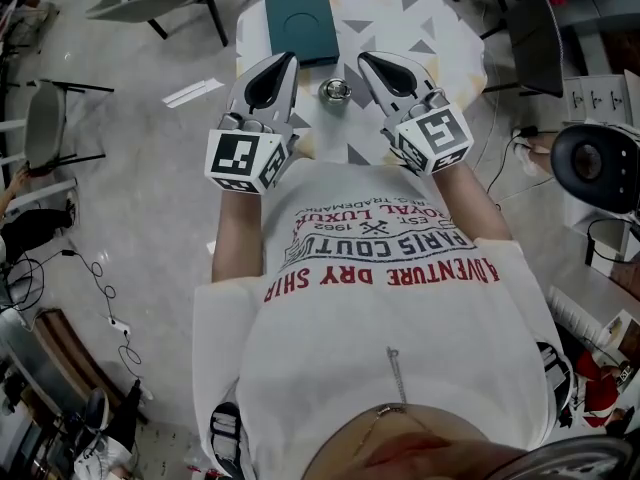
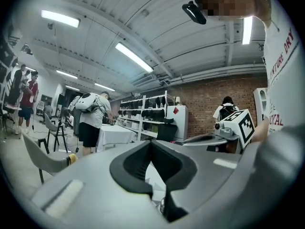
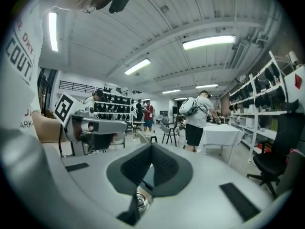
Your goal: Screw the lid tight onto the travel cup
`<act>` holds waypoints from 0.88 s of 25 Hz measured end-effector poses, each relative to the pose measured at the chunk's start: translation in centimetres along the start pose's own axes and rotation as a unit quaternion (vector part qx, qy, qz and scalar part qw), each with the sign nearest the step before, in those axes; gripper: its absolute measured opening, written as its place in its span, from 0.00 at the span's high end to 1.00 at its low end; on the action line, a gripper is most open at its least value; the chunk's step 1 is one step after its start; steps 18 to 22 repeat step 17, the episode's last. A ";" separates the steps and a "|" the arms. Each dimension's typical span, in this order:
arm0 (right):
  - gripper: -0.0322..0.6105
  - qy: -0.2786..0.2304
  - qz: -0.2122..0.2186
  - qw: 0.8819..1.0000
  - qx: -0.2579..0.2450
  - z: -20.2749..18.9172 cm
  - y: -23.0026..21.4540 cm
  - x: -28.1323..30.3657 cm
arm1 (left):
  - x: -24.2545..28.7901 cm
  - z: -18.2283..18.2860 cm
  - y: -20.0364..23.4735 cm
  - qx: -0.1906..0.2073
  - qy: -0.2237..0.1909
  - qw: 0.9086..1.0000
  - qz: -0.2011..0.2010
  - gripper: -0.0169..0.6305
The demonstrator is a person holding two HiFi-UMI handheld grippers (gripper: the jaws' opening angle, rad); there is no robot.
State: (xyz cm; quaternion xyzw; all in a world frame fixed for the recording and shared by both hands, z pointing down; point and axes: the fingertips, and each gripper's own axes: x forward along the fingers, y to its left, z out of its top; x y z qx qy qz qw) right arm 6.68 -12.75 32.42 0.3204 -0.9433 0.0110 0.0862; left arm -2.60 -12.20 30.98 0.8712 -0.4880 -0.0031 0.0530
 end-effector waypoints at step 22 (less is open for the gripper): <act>0.93 0.004 -0.013 1.000 0.000 0.3 0.7 0.0 | -0.7 -0.2 0.0 -0.004 0.003 1.000 0.003 0.96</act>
